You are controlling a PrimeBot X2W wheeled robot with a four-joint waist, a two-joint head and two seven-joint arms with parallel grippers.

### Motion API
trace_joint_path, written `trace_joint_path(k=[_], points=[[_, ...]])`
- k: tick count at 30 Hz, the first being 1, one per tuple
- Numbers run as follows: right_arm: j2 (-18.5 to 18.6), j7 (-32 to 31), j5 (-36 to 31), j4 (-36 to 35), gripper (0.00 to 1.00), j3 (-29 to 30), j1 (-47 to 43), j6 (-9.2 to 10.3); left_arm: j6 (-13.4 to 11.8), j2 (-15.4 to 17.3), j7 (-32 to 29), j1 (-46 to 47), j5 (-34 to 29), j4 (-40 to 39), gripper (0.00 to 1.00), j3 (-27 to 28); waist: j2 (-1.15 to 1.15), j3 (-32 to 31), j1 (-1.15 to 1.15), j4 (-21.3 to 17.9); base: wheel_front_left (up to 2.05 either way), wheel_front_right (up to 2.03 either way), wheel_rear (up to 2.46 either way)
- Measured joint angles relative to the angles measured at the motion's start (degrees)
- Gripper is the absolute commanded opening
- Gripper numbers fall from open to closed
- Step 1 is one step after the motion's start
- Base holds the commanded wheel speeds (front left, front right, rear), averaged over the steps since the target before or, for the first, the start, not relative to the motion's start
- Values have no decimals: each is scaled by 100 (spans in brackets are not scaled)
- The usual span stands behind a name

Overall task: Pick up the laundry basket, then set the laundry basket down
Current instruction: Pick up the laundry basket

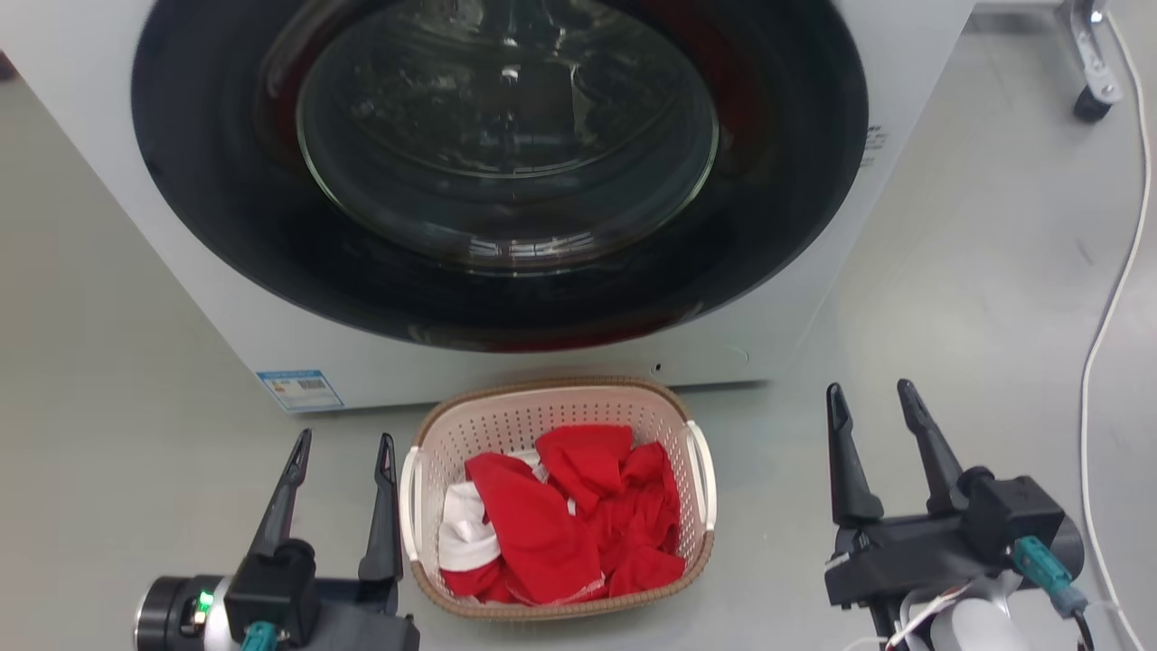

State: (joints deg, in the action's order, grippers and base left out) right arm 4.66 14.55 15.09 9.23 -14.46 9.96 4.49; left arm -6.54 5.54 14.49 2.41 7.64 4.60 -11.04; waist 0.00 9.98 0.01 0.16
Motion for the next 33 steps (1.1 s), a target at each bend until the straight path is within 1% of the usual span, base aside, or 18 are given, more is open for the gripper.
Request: trace_joint_path(k=[6, 14, 15, 21, 23, 28, 33], points=[[41, -20, 19, 391, 100, 83, 562, -70, 4, -52, 0, 522, 207, 471, 100, 103, 0, 485, 0, 8, 0, 0, 0], [80, -165, 54, 999, 100, 130, 1312, -143, 7, -141, -29, 1285, 361, 1324, 100, 213, 1, 1241, 1, 27, 0, 0, 0], [80, -165, 54, 999, 100, 130, 1312, -143, 7, -141, -29, 1285, 361, 1324, 100, 213, 1, 1241, 1, 27, 0, 0, 0], [73, -249, 63, 1371, 100, 99, 1656, -148, 58, -168, -97, 1705, 416, 1788, 100, 241, 1, 1751, 1, 58, 0, 0, 0], [68, -290, 63, 1491, 100, 81, 1778, -163, 108, -177, -146, 1853, 532, 1946, 100, 249, 1, 1923, 1, 71, 0, 0, 0], [46, -339, 62, 1744, 100, 26, 2105, -198, 154, -198, -187, 2222, 559, 2252, 100, 245, 0, 2349, 1, 105, 0, 0, 0], [22, -342, 62, 1946, 100, -21, 2441, -199, 160, -227, -232, 2635, 560, 2512, 100, 210, 1, 2778, 1, 134, 0, 0, 0]])
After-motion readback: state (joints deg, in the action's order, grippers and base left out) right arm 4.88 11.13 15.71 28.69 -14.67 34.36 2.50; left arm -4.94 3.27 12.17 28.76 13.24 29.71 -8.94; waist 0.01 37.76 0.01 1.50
